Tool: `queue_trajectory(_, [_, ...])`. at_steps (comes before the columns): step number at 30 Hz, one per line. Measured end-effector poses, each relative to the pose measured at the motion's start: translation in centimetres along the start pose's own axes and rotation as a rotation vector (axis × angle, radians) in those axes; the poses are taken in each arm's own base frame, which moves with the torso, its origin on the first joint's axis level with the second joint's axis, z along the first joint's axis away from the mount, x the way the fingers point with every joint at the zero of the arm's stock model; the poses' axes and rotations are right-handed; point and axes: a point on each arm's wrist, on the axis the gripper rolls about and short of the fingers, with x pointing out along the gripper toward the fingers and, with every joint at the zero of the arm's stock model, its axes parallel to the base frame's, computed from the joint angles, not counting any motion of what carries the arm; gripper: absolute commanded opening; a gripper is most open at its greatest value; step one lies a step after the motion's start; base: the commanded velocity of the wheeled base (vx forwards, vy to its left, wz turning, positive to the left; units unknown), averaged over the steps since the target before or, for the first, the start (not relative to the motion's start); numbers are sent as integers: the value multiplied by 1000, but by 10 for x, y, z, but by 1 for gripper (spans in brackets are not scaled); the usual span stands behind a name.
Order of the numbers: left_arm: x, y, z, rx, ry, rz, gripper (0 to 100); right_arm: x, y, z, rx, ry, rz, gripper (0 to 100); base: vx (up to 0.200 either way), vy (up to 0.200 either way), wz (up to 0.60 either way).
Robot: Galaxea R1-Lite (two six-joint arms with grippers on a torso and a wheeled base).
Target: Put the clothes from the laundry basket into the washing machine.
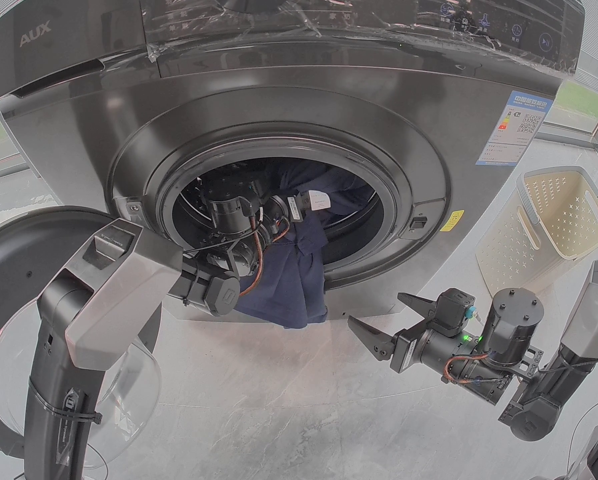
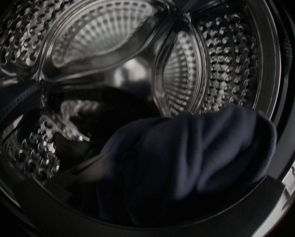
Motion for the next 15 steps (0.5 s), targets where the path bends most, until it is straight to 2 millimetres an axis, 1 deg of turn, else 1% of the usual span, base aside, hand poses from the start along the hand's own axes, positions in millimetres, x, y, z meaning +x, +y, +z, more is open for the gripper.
queue_trajectory(4, [-8,0,-9,-34,149,32,100,0,0,0,0,1,0,100,0,0,0])
queue_trajectory(12, [-36,-6,-13,-51,369,63,100,0,0,-1,0,3,0,100,0,0,0])
queue_trajectory(15, [-43,-8,-12,-42,411,64,100,0,0,-1,0,3,0,100,0,0,0])
